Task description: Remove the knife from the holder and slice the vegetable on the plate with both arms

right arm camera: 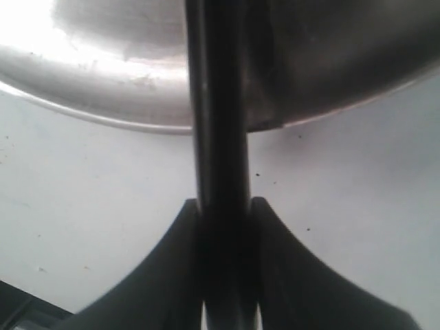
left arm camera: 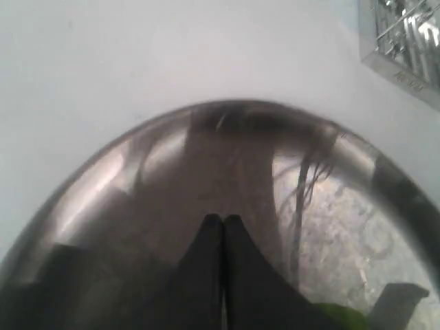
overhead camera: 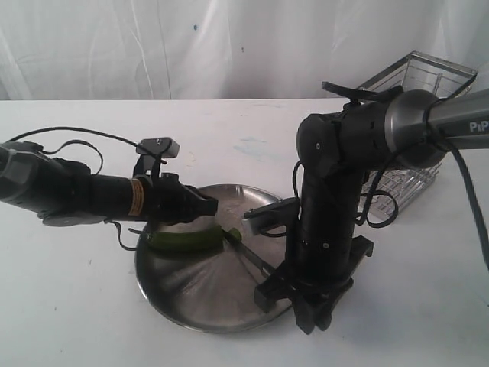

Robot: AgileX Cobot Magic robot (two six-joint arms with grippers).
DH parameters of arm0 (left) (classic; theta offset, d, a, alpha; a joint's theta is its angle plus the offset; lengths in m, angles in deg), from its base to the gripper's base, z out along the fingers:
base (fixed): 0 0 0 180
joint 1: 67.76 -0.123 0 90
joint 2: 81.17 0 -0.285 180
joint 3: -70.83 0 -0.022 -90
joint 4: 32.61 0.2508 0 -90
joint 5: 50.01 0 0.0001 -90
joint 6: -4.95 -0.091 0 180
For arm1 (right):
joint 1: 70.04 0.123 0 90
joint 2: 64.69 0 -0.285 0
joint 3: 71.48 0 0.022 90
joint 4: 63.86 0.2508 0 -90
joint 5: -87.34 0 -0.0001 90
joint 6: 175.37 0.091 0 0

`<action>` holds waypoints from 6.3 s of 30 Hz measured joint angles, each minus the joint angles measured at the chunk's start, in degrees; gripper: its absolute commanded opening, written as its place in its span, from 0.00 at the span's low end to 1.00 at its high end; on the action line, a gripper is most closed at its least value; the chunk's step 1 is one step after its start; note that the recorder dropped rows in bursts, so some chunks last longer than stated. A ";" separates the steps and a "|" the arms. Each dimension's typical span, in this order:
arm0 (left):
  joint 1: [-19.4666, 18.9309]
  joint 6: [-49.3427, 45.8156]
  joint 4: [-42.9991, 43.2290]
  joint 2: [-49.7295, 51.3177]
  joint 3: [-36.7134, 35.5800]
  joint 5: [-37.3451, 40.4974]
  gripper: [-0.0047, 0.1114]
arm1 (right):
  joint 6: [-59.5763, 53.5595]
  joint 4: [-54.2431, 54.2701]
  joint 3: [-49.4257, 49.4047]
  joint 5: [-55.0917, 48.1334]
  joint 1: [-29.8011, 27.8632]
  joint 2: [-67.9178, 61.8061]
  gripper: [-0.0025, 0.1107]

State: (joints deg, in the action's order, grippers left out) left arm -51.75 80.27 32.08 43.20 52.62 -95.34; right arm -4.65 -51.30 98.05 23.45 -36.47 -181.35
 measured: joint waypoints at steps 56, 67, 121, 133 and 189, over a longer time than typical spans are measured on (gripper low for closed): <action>4.44 3.97 6.89 -9.03 -0.12 -2.00 0.04 | 7.18 -4.96 0.00 1.98 1.14 9.46 0.02; 0.69 12.49 23.73 -19.39 -0.22 17.38 0.04 | 23.44 -4.49 -7.55 16.54 10.13 12.29 0.02; 0.55 12.47 28.94 -15.72 -0.22 21.07 0.04 | 48.25 -14.41 -12.01 33.36 18.97 9.22 0.02; 0.55 8.55 23.45 -15.50 -0.22 19.46 0.04 | 49.09 -12.56 -12.01 35.12 18.97 8.31 0.02; 0.65 9.76 12.49 -0.04 0.43 2.81 0.04 | 46.89 -11.57 -12.01 33.37 19.45 6.94 0.02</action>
State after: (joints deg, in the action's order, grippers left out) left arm -51.10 90.03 44.56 43.16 53.05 -92.53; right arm 42.23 -62.87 86.04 56.82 -17.02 -174.41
